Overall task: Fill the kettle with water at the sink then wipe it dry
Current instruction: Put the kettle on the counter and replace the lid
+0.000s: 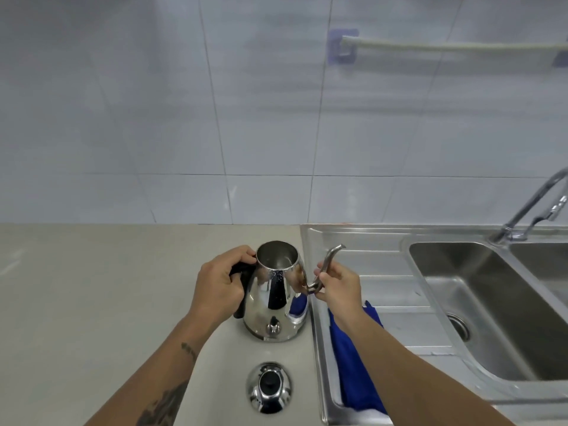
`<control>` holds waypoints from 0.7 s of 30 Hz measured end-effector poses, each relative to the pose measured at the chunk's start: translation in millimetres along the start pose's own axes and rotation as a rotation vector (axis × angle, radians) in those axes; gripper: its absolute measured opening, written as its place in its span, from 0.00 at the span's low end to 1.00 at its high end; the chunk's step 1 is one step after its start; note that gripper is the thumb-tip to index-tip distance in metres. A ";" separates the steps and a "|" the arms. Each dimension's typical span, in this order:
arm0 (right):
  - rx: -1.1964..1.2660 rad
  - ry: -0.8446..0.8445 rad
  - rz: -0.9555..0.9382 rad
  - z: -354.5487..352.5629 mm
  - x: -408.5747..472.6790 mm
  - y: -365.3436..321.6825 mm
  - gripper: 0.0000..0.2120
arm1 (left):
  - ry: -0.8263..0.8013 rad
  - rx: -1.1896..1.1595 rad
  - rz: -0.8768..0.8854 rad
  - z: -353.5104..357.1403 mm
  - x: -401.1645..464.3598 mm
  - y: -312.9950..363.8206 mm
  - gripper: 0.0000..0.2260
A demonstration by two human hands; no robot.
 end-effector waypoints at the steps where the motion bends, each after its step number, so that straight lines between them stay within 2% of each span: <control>1: 0.001 -0.002 0.002 2.5 0.5 1.3 0.17 | 0.006 0.022 0.018 -1.0 0.0 -2.7 0.28; 4: 0.017 -0.007 0.017 7.5 3.6 4.3 0.17 | 0.049 0.122 0.102 -1.5 -2.9 -3.7 0.24; 7: 0.016 0.004 0.027 7.9 8.5 4.0 0.17 | 0.135 0.295 0.260 3.3 -10.9 -1.3 0.19; 10: -0.032 -0.022 0.017 6.4 11.0 2.3 0.15 | 0.170 0.393 0.298 11.0 -16.7 -8.8 0.15; 14: -0.247 -0.046 0.000 2.4 7.8 2.2 0.12 | 0.121 0.467 0.322 17.2 -32.8 -14.2 0.21; 17: -0.385 -0.072 0.050 1.9 -13.7 6.3 0.17 | 0.069 0.539 0.322 18.9 -42.5 -16.2 0.24; 19: -0.420 -0.136 0.092 3.9 -31.5 16.4 0.18 | 0.071 0.554 0.305 19.9 -44.1 -15.1 0.24; 21: -0.452 -0.246 0.087 8.1 -48.6 26.6 0.15 | 0.085 0.550 0.291 21.2 -44.8 -13.6 0.24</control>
Point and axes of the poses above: each hand's wrist, its own x-axis towards the middle knuckle, its own z-axis out of the palm, y = z × x, the point moved 4 cm from there along x, towards the middle knuckle, and after that the axes turned 1 degree about -y, right-handed, at the moved point
